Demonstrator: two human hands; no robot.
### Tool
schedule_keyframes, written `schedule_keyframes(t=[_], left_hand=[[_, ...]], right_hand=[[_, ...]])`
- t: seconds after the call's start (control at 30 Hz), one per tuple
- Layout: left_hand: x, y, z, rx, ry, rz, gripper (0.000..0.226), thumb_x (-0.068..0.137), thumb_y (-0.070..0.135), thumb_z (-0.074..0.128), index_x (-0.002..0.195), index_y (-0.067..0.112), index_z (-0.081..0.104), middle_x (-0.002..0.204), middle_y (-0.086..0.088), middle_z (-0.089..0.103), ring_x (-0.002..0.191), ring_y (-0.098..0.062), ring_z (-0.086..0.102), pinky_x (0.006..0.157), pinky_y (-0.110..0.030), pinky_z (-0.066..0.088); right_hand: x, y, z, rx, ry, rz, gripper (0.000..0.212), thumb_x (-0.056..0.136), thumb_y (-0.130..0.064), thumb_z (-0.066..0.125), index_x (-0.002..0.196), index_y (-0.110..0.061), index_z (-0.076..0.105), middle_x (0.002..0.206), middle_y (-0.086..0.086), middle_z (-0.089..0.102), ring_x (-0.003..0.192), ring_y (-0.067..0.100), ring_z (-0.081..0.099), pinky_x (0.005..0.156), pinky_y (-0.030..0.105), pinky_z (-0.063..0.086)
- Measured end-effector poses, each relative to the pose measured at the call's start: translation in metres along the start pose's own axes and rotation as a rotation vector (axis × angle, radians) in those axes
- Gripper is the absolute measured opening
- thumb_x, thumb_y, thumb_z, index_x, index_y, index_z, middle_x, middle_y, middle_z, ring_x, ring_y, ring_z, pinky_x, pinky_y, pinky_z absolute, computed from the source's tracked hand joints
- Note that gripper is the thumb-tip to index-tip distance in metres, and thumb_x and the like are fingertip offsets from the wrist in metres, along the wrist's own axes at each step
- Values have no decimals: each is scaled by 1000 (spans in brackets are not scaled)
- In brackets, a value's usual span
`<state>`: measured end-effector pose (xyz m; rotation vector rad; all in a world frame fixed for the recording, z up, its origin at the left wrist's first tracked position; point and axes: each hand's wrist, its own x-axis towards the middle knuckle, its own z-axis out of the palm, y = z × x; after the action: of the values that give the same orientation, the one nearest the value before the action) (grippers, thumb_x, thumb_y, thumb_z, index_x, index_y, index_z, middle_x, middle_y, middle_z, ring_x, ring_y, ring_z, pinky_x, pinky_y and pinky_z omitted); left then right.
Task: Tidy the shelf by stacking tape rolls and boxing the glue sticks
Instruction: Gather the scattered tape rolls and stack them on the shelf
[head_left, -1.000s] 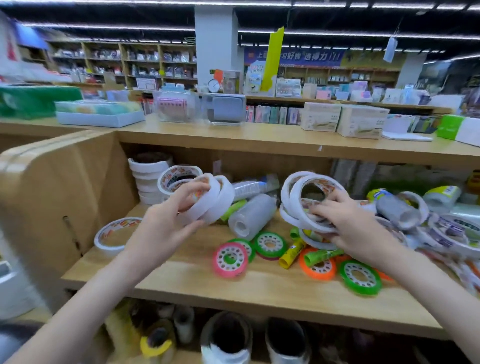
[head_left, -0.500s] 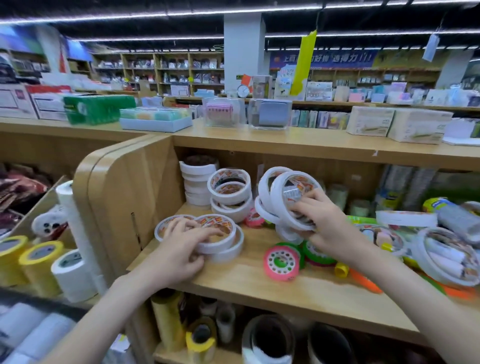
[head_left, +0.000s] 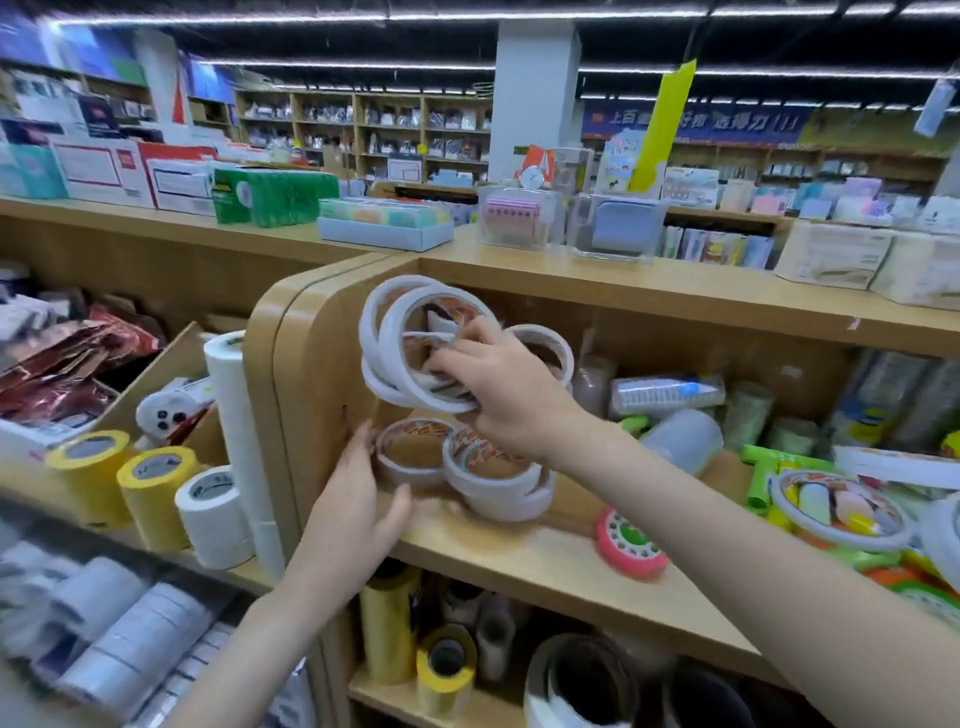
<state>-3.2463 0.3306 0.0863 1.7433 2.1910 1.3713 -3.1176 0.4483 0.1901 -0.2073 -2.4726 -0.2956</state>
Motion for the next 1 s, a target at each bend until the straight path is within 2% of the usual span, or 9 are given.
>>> schedule_keyframes(t=[0.17, 0.27, 0.37, 0.43, 0.57, 0.7, 0.8, 0.9, 1.0], left_hand=[[-2, -3, -3, -184, -20, -119, 80, 91, 17, 56, 148, 21, 1, 147, 3, 30, 121, 2, 34, 103, -20, 30], [-4, -2, 0, -104, -38, 20, 80, 90, 18, 56, 146, 32, 2, 152, 8, 18, 133, -2, 27, 110, -24, 27], [-1, -3, 0, -20, -144, 55, 81, 90, 19, 55, 148, 30, 0, 152, 11, 14, 137, -5, 21, 109, -17, 19], [5, -6, -3, -57, -147, 48, 77, 89, 16, 56, 148, 28, 8, 152, 7, 20, 137, -8, 25, 113, -27, 24], [1, 2, -4, -107, 143, 91, 53, 85, 1, 57, 135, 10, 40, 138, -8, 39, 128, -18, 39, 108, -41, 35], [-9, 26, 9, -46, 239, 305, 45, 82, -3, 57, 125, 6, 46, 128, -10, 44, 123, -13, 37, 108, -20, 26], [-6, 45, 27, -63, 157, 385, 40, 83, 4, 53, 122, 11, 46, 125, -7, 45, 120, -11, 38, 106, -14, 24], [-3, 69, 47, -99, 76, 456, 37, 84, 18, 42, 119, 10, 49, 123, -6, 49, 118, -13, 41, 104, -15, 26], [-4, 92, 67, -103, -36, 597, 36, 86, 24, 44, 119, 12, 53, 124, -4, 52, 118, -14, 45, 102, -23, 31]], right_hand=[[12, 13, 20, 51, -493, 213, 29, 80, -23, 65, 106, -12, 58, 111, 5, 59, 110, 25, 48, 80, 38, 40], [10, 21, 4, 219, -397, 319, 48, 79, -32, 70, 122, -16, 56, 122, 0, 59, 113, 16, 51, 94, 34, 40], [-3, 22, -11, 236, -300, 335, 34, 83, -26, 67, 114, -15, 61, 110, -6, 60, 100, 7, 50, 79, 9, 34], [-24, 25, -19, 237, -220, 381, 28, 83, -23, 66, 109, -14, 63, 104, -8, 59, 95, 5, 48, 74, 5, 31], [-73, 32, -41, 250, -111, 512, 22, 82, -19, 67, 104, -14, 65, 105, 0, 65, 97, 13, 55, 80, 21, 41], [-121, 33, -74, 217, -60, 638, 14, 84, -16, 65, 98, -16, 67, 100, -3, 66, 95, 9, 57, 83, 11, 39], [-162, 36, -98, 129, -48, 755, 13, 84, -18, 64, 97, -18, 66, 101, -4, 64, 95, 10, 57, 81, 21, 40], [-206, 38, -125, 66, -109, 867, 15, 83, -19, 66, 98, -18, 65, 99, -1, 62, 94, 14, 56, 70, 18, 33], [-249, 33, -125, 20, -391, 909, 44, 76, -46, 69, 111, -21, 62, 120, 4, 55, 119, 24, 45, 93, 24, 32]])
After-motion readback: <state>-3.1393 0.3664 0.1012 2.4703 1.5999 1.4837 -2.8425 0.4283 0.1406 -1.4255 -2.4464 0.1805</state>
